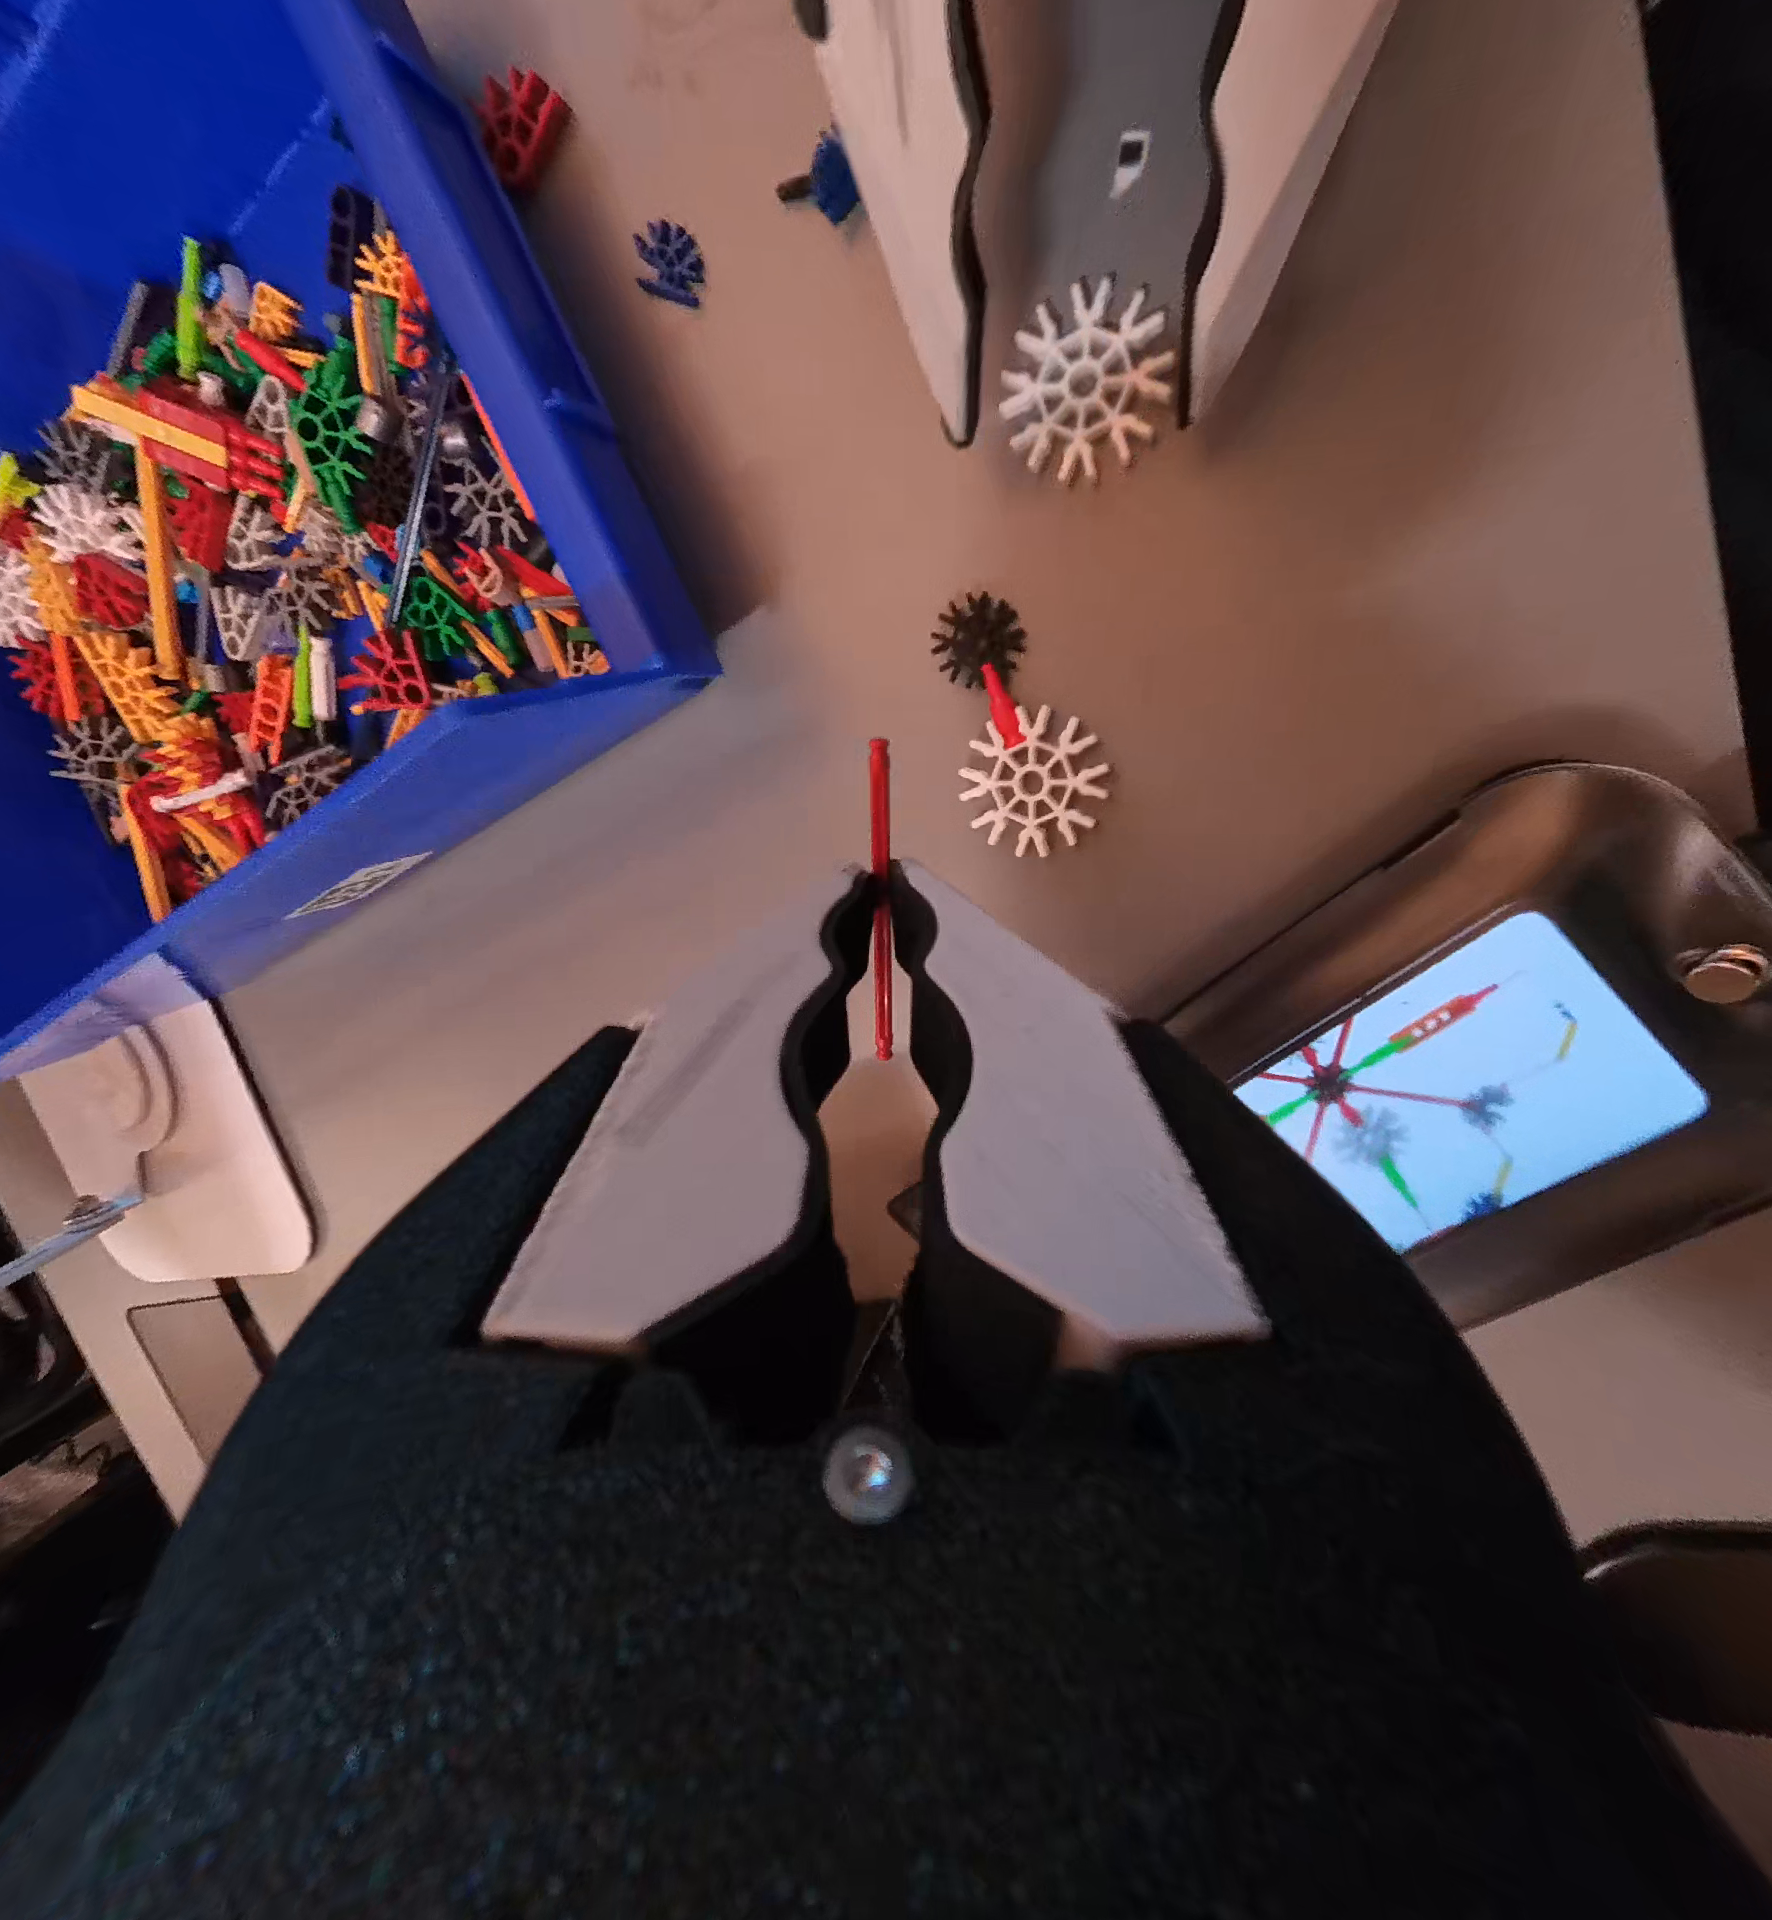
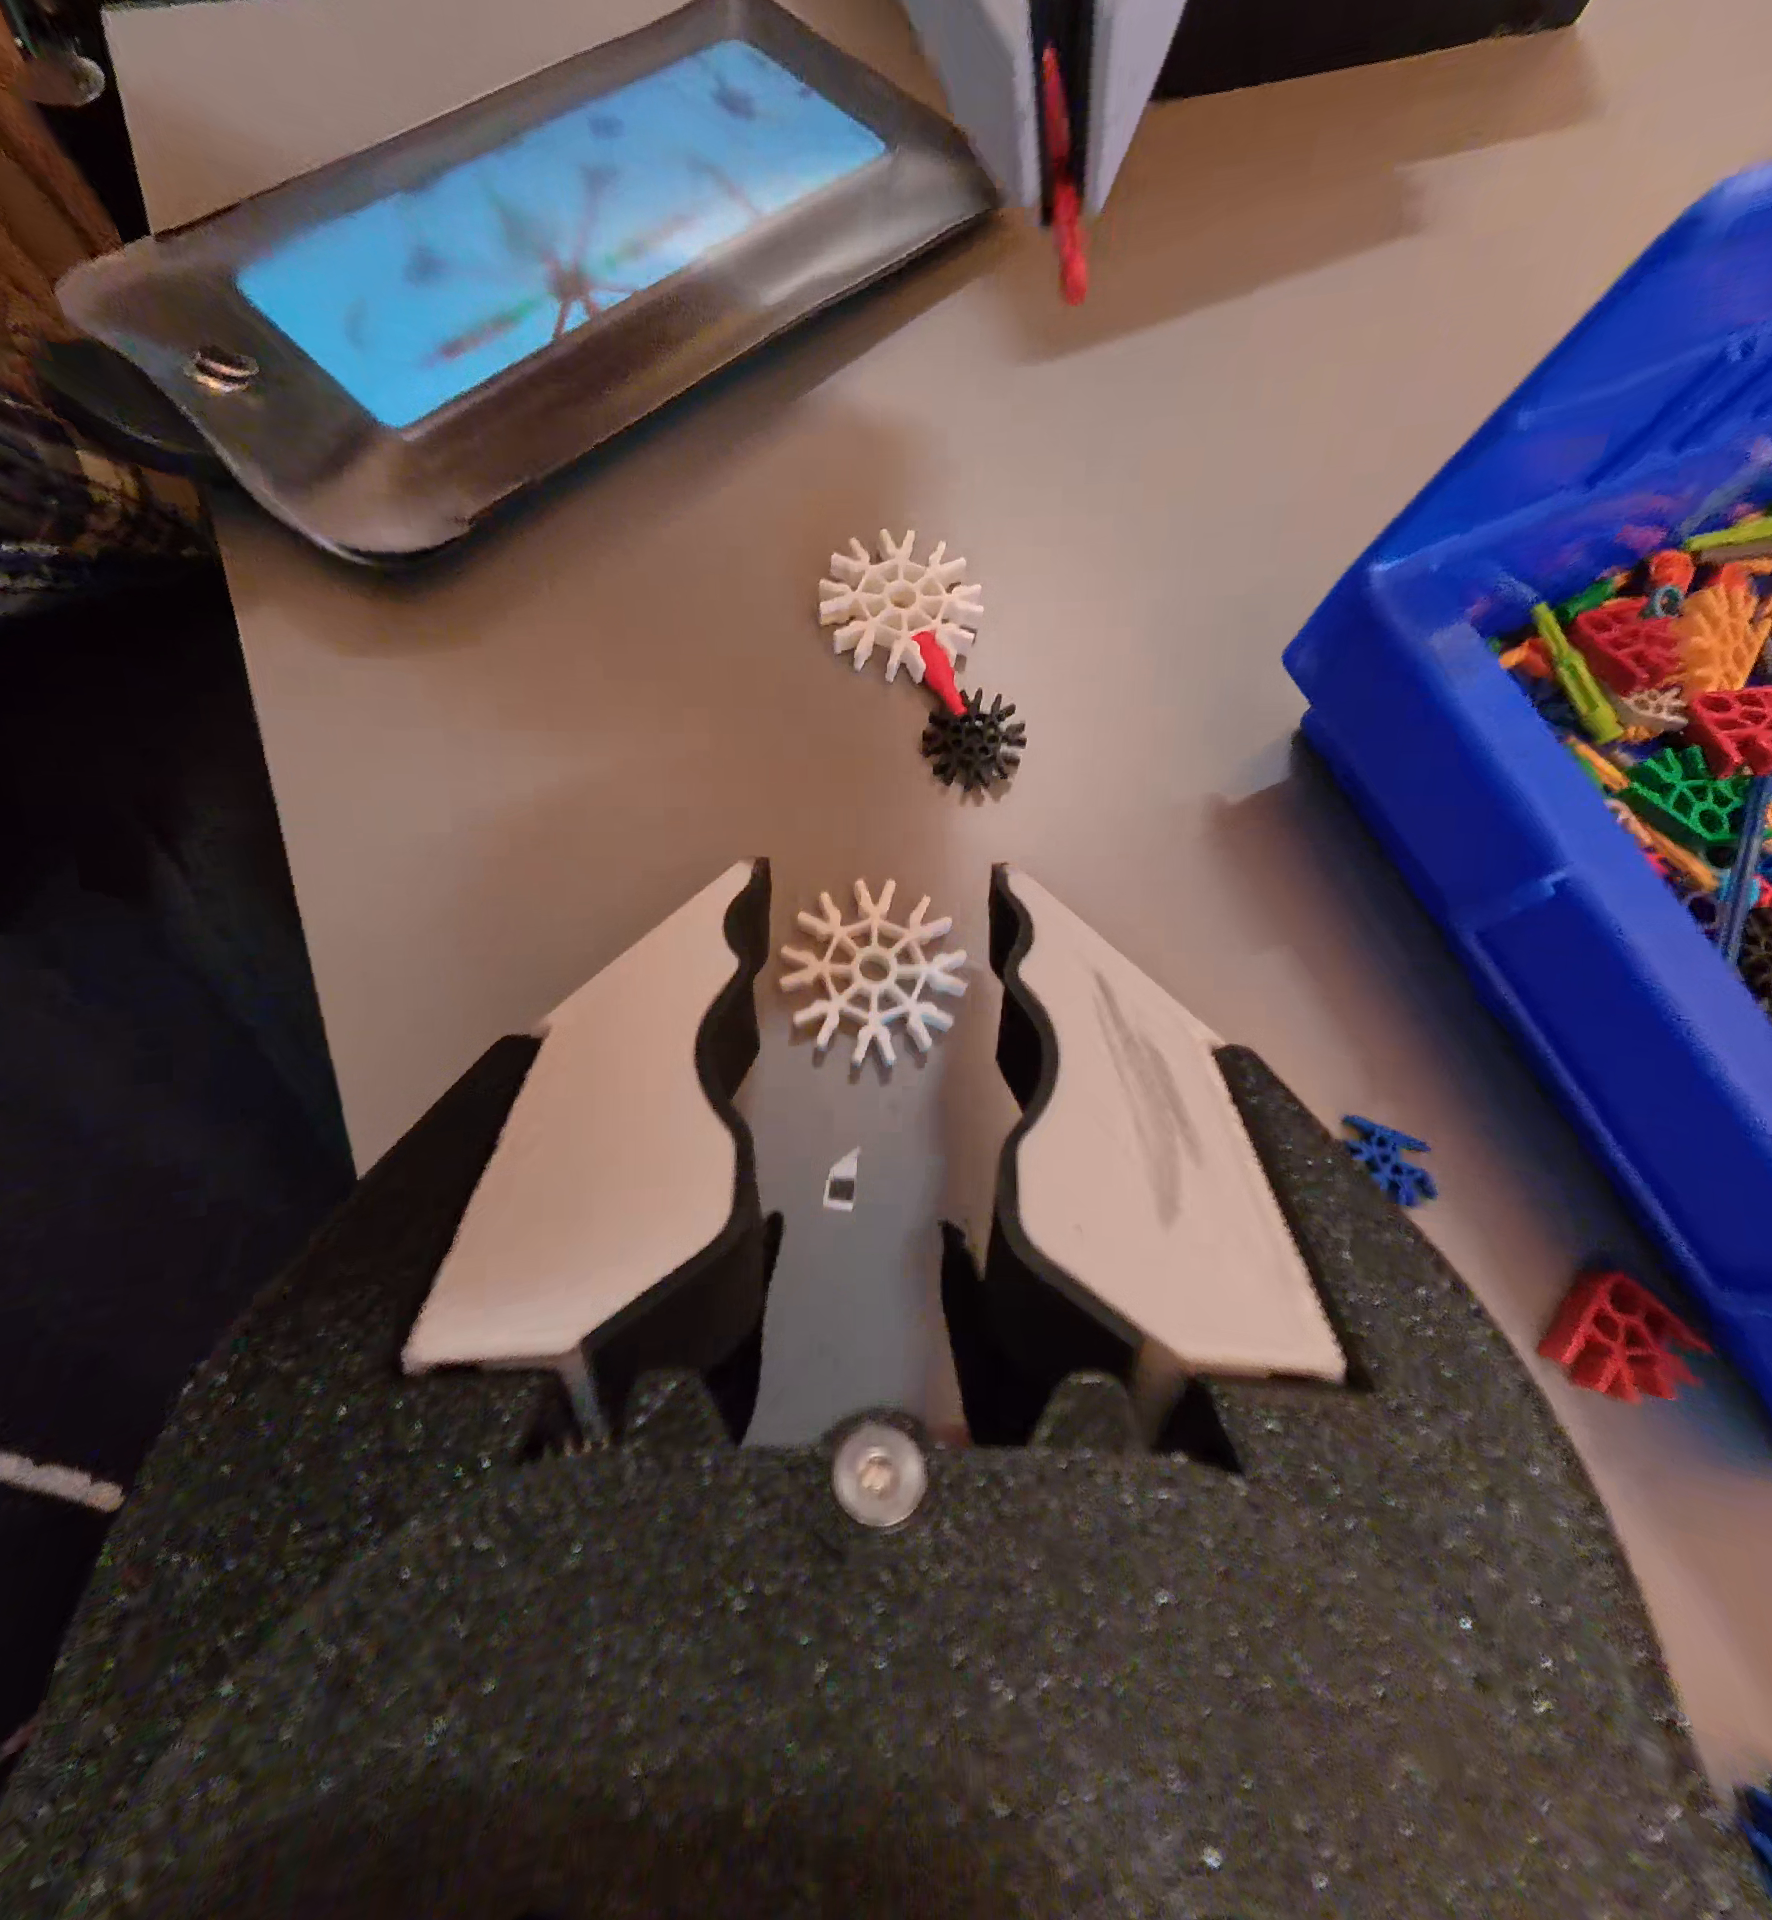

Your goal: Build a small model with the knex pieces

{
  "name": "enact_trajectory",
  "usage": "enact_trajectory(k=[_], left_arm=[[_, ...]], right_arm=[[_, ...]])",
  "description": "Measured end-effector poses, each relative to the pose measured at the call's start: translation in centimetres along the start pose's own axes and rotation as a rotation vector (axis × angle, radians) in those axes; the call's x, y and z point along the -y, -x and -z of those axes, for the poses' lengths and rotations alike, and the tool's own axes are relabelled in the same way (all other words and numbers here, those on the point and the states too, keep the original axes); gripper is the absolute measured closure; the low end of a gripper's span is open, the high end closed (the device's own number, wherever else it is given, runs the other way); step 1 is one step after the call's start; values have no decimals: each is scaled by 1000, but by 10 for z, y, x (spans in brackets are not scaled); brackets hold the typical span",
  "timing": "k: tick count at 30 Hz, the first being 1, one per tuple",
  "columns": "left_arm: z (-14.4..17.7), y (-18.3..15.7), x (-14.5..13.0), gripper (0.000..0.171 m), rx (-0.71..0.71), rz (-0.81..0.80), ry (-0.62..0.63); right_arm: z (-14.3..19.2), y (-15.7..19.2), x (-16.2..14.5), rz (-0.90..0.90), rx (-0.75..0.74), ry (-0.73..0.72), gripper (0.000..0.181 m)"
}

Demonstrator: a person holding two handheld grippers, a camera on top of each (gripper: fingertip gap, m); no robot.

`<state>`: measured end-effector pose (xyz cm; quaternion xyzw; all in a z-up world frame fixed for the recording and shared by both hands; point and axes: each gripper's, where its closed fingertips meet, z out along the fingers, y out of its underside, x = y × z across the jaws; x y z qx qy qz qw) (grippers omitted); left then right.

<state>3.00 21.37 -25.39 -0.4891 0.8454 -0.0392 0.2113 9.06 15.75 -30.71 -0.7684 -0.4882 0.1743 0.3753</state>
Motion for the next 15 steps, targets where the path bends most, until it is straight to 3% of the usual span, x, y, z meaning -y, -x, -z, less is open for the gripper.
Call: enact_trajectory(k=[9,15], left_arm=[[-21,0,-12,170,-41,0,2],[-32,3,-16,170,-67,7,-28]], right_arm=[[-29,-12,20,4,-18,40,145],[-42,-14,13,19,-15,100,154]])
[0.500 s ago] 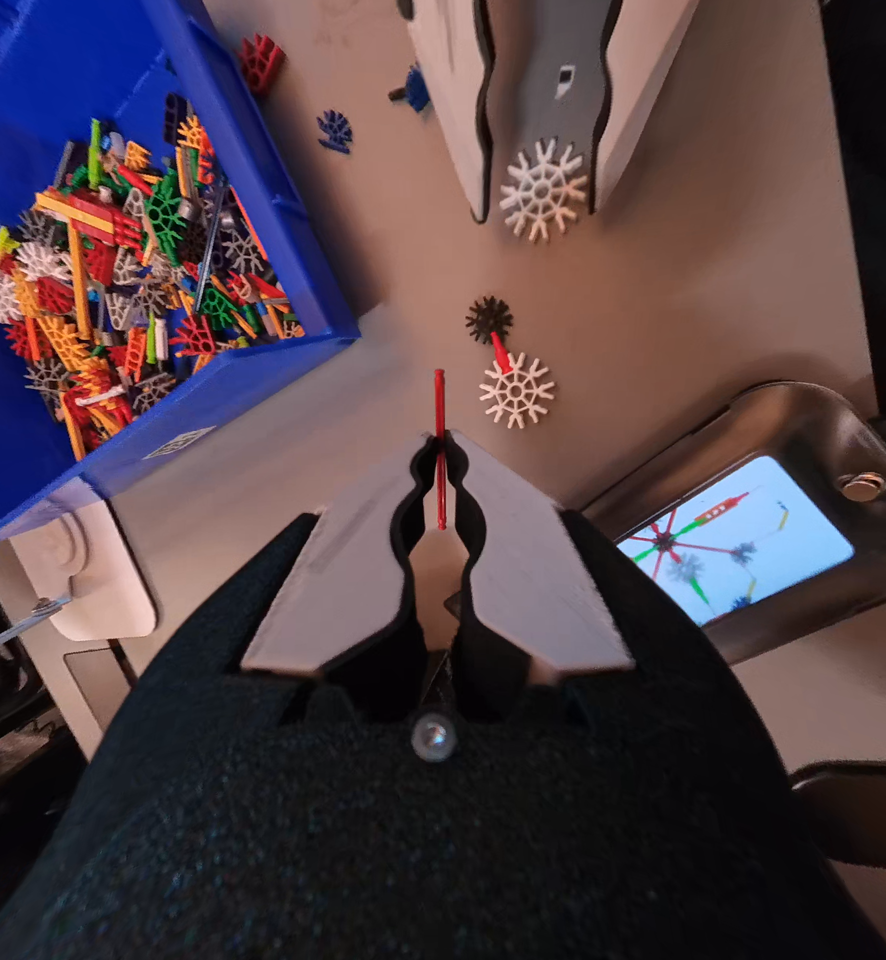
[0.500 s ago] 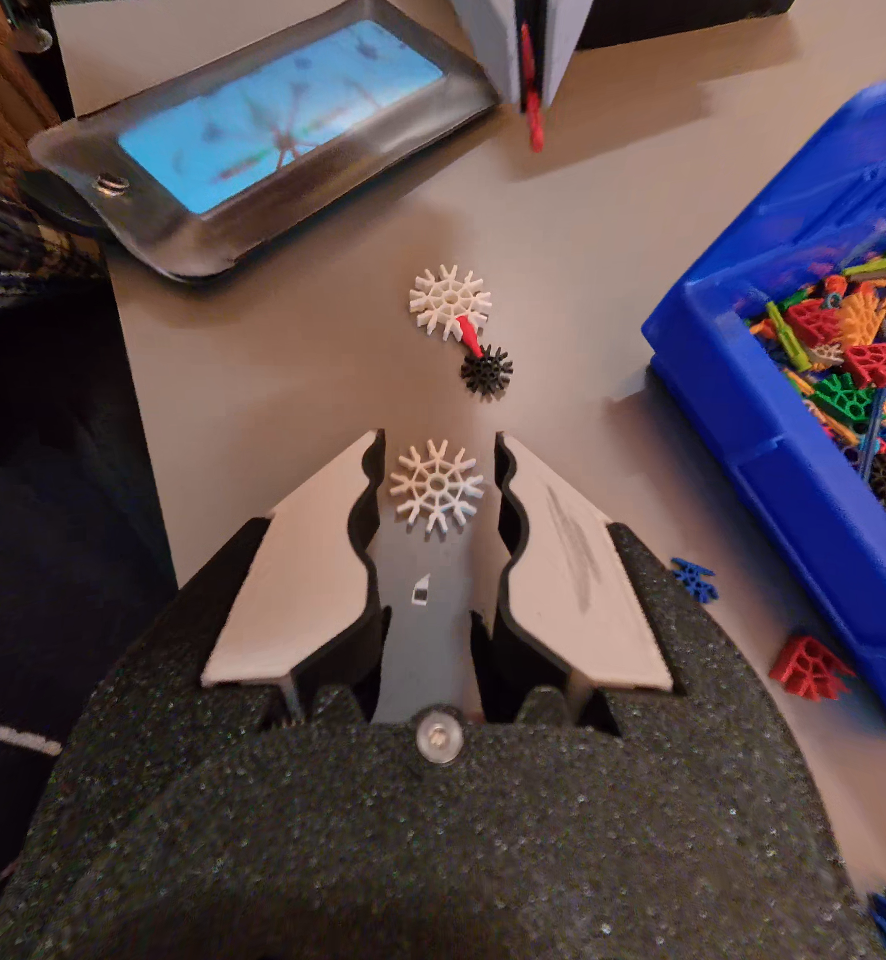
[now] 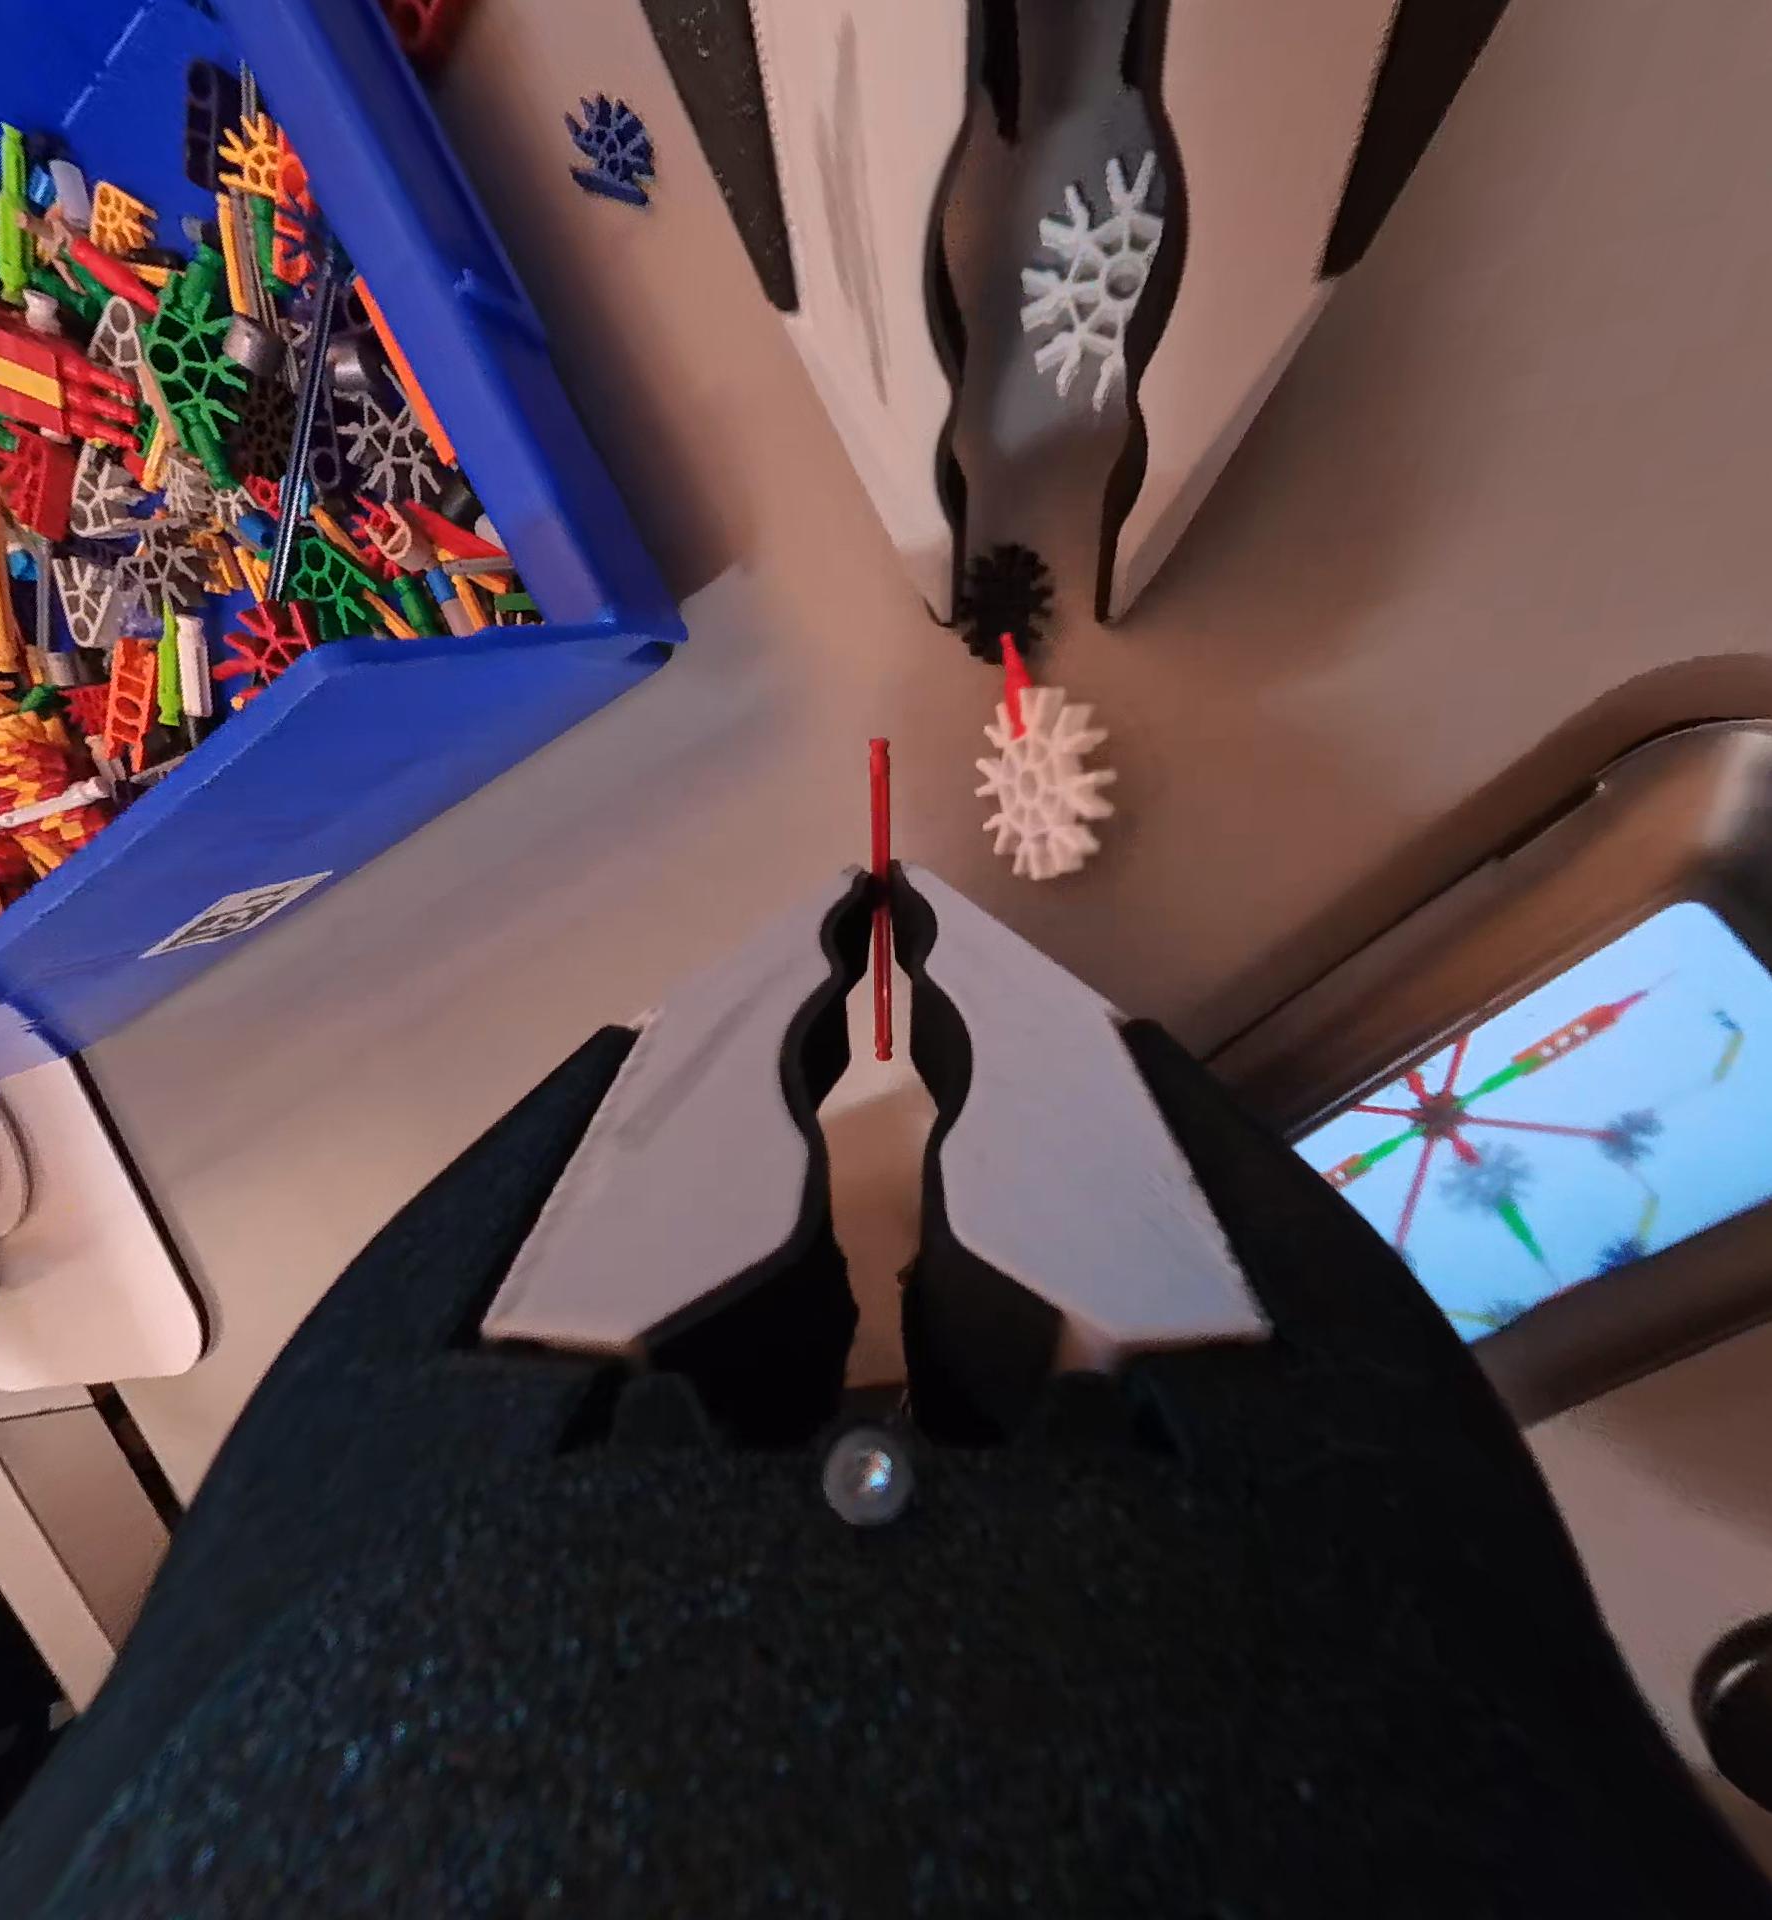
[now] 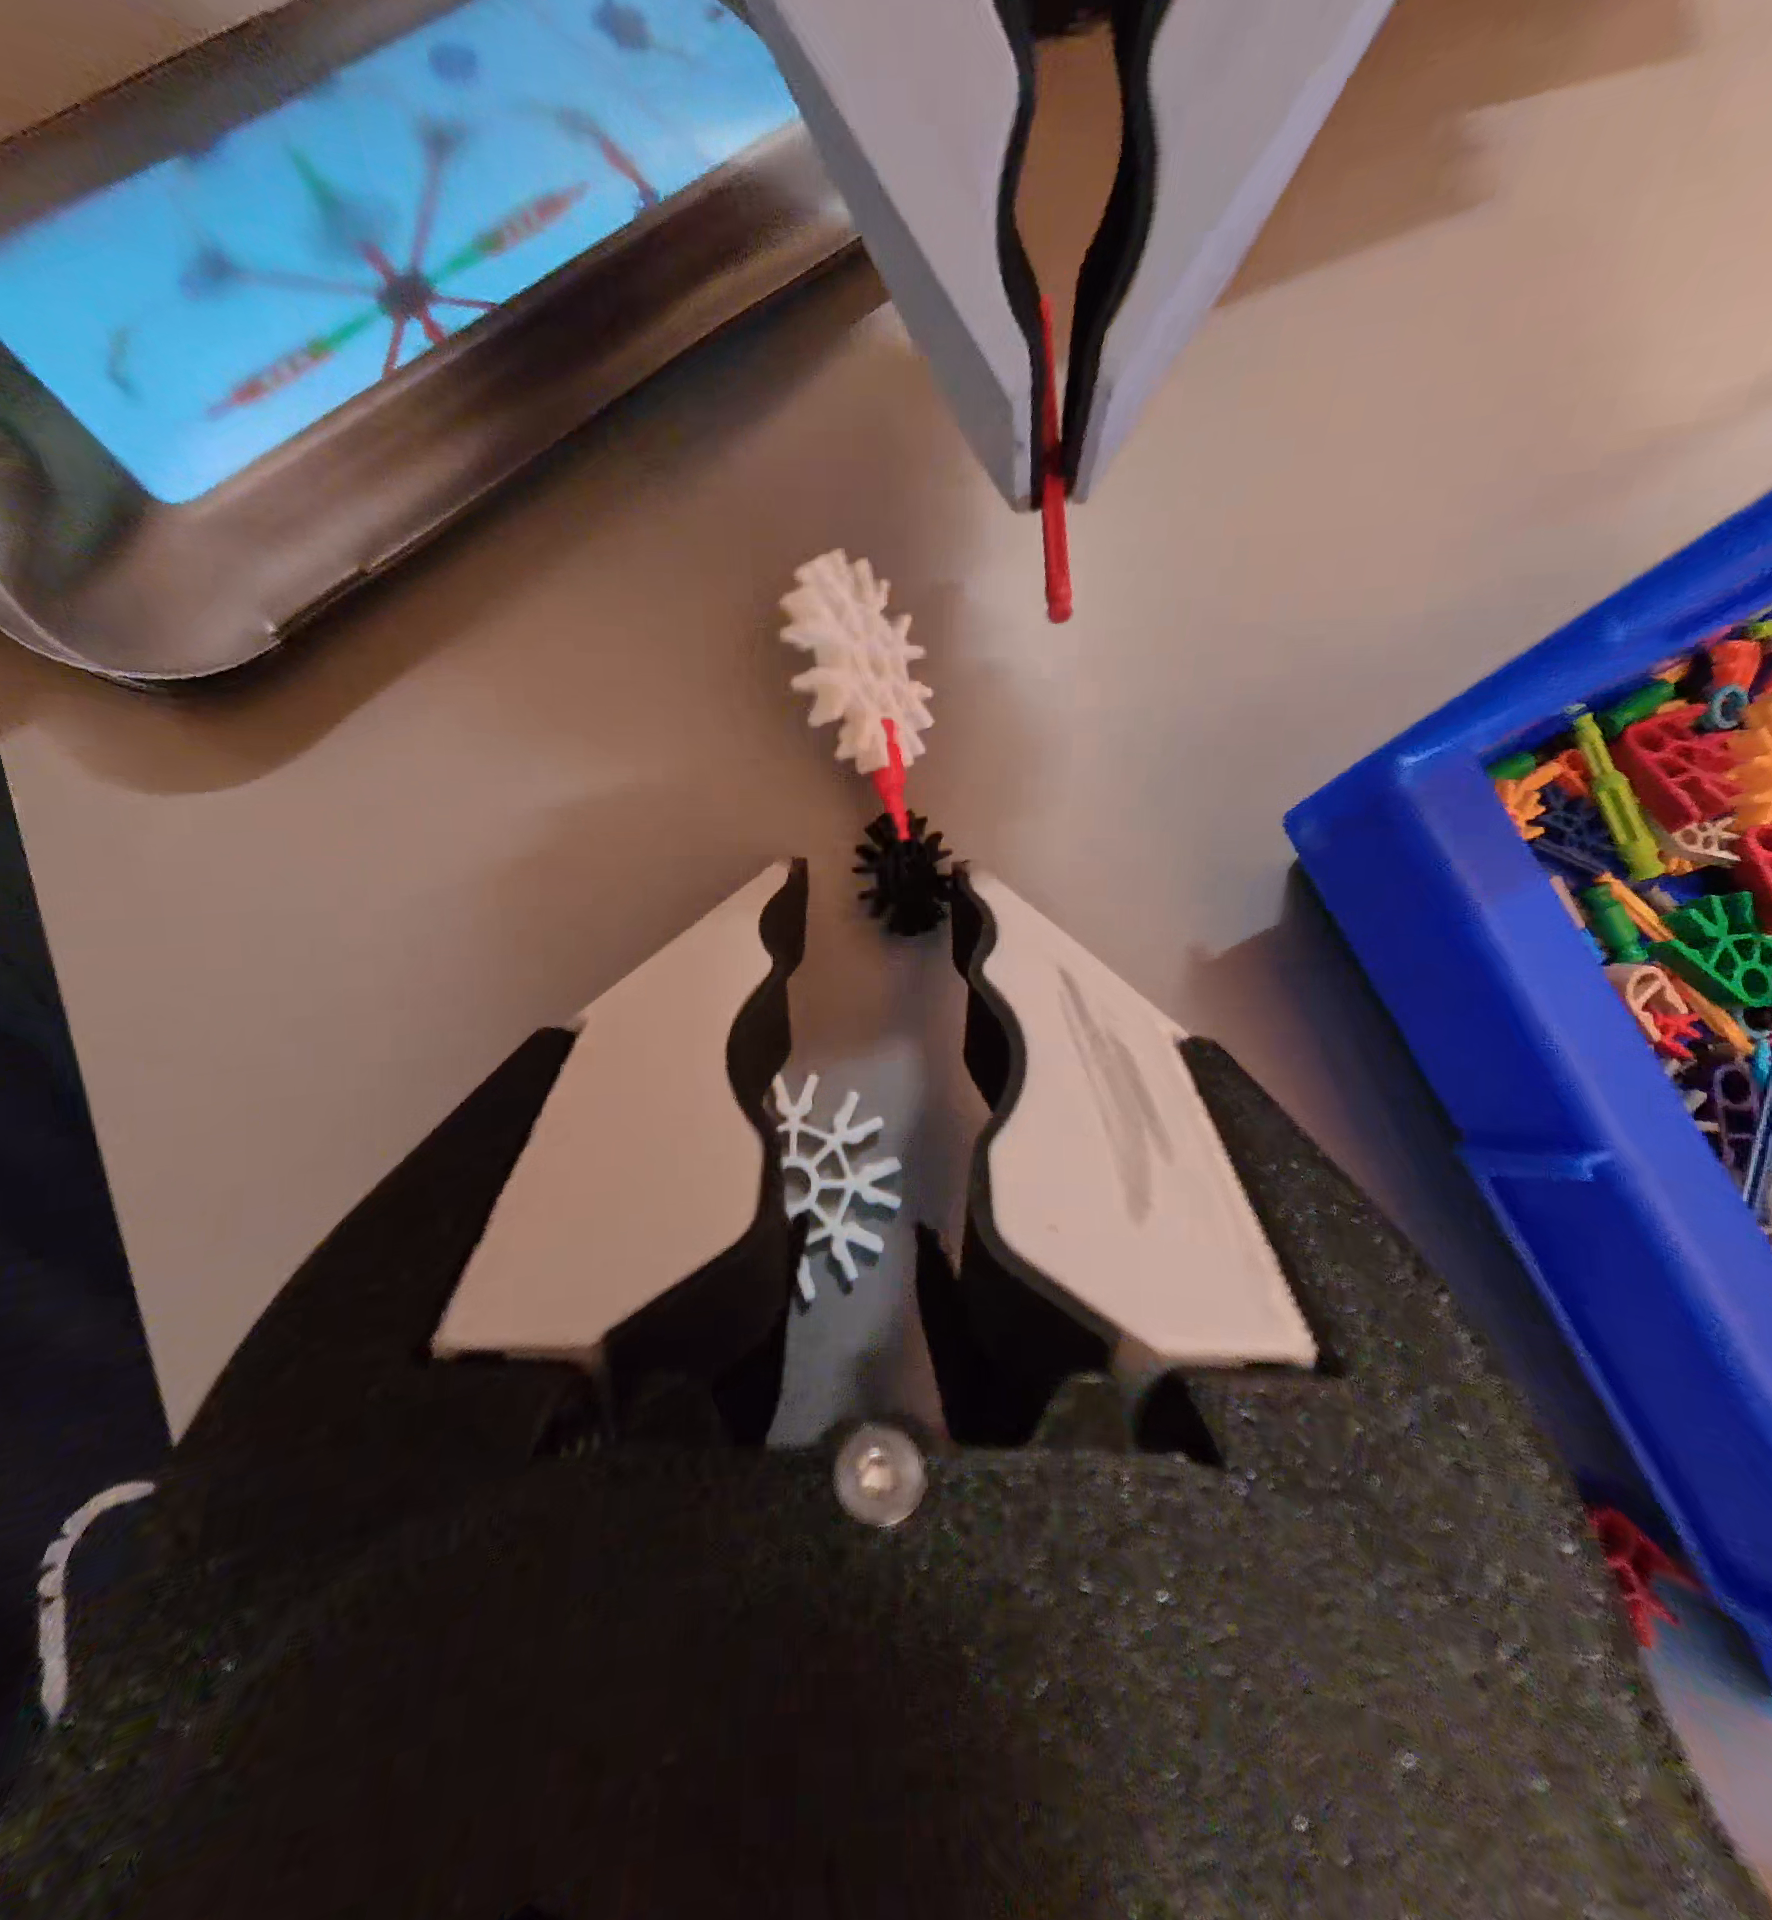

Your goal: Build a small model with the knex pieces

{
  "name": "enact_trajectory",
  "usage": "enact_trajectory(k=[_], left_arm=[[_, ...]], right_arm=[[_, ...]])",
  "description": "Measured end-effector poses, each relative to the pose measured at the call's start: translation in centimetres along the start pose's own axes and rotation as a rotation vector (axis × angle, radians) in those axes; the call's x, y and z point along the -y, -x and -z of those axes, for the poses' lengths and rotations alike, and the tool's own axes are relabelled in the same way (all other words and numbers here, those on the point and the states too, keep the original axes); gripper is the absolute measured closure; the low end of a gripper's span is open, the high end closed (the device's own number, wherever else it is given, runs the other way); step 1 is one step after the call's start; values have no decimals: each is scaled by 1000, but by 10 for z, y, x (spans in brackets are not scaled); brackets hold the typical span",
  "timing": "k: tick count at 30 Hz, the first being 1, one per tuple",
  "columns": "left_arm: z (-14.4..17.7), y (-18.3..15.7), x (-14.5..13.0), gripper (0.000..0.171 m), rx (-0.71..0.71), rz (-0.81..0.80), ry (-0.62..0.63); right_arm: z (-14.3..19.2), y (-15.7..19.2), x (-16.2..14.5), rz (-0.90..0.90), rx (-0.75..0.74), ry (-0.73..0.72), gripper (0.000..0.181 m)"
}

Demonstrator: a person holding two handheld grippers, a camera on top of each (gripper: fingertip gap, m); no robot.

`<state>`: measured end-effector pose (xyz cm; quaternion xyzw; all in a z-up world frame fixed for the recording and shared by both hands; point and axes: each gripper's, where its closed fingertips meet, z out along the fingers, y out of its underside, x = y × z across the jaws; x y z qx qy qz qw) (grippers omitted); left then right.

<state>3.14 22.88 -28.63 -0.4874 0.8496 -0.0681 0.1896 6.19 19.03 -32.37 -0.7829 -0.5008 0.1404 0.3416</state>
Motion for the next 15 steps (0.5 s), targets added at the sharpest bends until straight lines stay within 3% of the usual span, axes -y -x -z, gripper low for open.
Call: enact_trajectory(k=[7,15], left_arm=[[-12,-2,10,170,9,-1,-41],[-14,-1,3,170,39,64,-53]], right_arm=[[1,0,-1,50,14,-4,163],[10,-2,-5,162,7,33,157]])
